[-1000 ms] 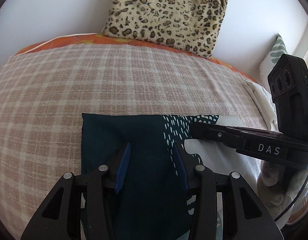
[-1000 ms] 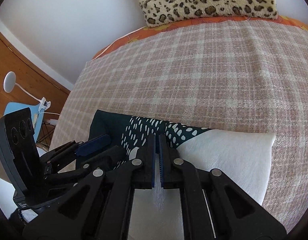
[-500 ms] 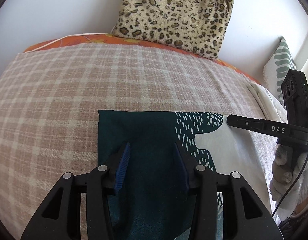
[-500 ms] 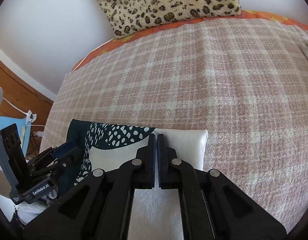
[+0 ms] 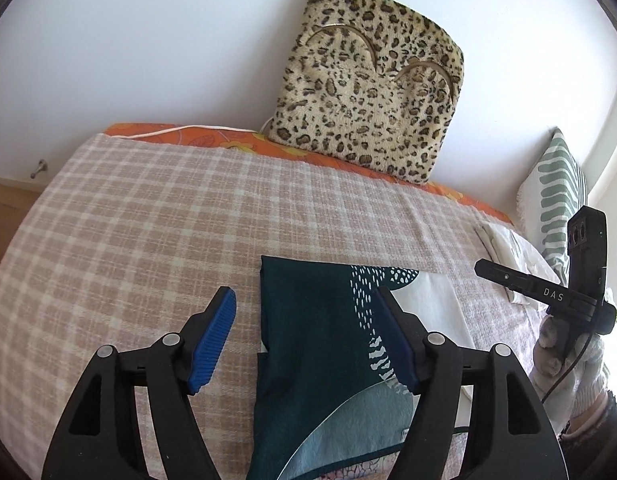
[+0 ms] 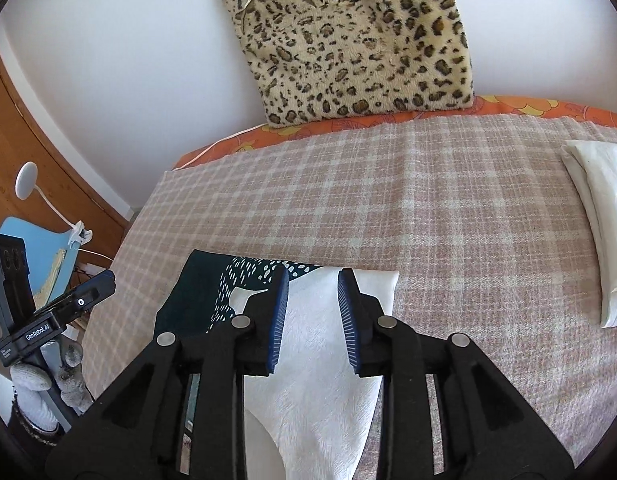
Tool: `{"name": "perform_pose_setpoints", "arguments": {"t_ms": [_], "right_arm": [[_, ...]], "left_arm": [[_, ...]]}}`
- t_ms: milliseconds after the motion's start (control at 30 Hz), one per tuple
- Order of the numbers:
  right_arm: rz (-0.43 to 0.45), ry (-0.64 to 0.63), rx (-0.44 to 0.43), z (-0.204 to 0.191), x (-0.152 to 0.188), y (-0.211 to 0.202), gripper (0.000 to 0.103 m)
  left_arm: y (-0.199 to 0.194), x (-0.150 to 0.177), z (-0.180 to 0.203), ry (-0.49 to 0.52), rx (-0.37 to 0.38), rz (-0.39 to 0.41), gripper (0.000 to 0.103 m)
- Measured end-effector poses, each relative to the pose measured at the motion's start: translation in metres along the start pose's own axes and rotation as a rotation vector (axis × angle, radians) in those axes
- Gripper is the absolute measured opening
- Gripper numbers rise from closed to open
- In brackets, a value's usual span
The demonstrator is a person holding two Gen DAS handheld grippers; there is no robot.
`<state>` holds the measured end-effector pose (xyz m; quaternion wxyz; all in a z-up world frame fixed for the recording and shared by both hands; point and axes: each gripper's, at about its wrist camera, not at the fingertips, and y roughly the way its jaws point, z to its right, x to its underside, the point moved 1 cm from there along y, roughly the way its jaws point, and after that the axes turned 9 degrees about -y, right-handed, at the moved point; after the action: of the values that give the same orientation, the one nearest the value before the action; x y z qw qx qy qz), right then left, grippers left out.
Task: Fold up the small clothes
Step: 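Open both grippers and withdraw them from the folded green shirt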
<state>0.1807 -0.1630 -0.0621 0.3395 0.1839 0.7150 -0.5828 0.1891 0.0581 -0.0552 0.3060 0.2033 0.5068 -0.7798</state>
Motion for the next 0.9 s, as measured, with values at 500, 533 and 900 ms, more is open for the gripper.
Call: {"name": "perform_pose_setpoints", "arguments": {"t_ms": [500,533,900], "right_arm": [[0.107,-0.090,0.060,-0.018,0.047,-0.061,0.043],[0.099,-0.112,0.062,-0.023,0.052,-0.062,0.043],[0.013,-0.119,0.017,-0.024,0.095,-0.063,0.063]], "left_arm": [[-0.043,0.057,-0.027,0.036,-0.064,0.018,0.071],[-0.045,0.059,-0.027,0.041,-0.063,0.016,0.071],[-0.054,0.091,-0.026,0.116,-0.165,0.016,0.071]]}}
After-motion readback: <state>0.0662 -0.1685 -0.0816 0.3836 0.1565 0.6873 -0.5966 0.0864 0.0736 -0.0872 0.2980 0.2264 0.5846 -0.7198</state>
